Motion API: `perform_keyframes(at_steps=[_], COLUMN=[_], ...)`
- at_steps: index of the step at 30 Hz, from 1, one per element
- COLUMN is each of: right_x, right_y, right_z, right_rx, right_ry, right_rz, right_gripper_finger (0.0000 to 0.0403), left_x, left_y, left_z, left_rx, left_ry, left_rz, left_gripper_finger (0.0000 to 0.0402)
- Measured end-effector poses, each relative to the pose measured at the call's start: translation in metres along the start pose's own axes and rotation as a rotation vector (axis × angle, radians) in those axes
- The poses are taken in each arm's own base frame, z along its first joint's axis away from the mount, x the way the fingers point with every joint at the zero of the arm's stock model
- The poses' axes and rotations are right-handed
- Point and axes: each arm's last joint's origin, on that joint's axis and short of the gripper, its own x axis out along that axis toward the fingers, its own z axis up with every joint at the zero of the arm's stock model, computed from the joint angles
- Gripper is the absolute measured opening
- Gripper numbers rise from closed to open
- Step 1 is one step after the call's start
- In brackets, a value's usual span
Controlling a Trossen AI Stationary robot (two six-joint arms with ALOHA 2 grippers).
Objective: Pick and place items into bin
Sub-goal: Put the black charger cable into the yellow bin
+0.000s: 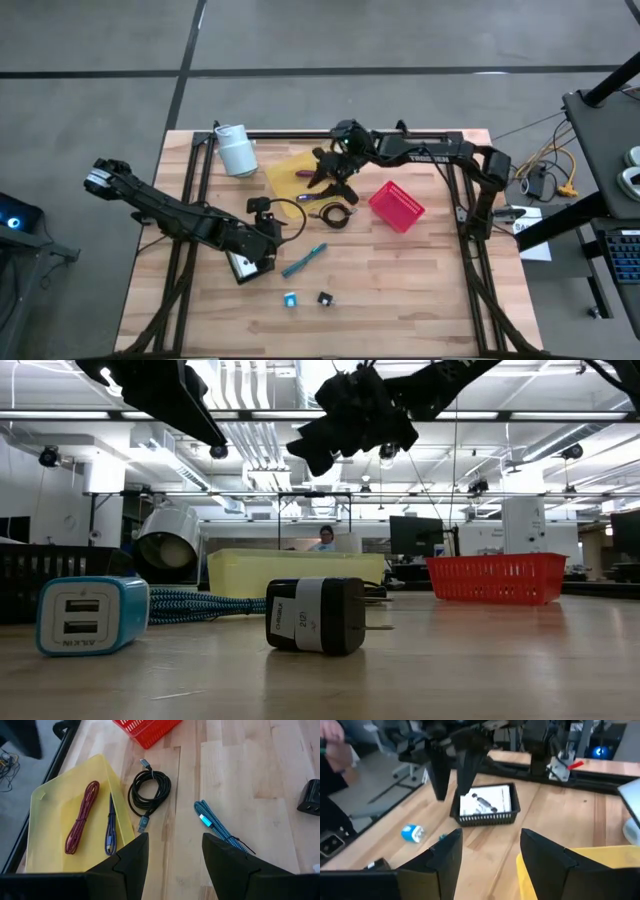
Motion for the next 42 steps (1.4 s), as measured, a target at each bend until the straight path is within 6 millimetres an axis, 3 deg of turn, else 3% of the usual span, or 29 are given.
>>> perform_keyframes(at_steps=[8, 20, 33, 42], right_x=[0.019, 0.046, 0.046, 0.044], right_y=[0.036, 0.077, 0.087, 0.086], right_z=[-0.001, -0.016, -0.035, -0.053], right_rx=[-0.094, -0.183, -0.23, -0.244], right_ry=[0.13, 0.402, 0.51, 0.621], right_rz=[0.082, 0.046, 0.109, 0.045], right_gripper_finger=[0.0168, 0.0164, 0.0162, 0.0162], left_x=[0.0, 0.0, 0.0, 0.0], left_y=[0.0, 0.0, 0.0, 0.0], left_z=[0.0, 0.0, 0.0, 0.0], left_rx=[0.0, 0.0, 0.0, 0.0], left_ry=[0.0, 0.0, 0.0, 0.0], left_rz=[0.0, 0.0, 0.0, 0.0], left_gripper_finger=[0.0169, 0.0169, 0.0169, 0.0169])
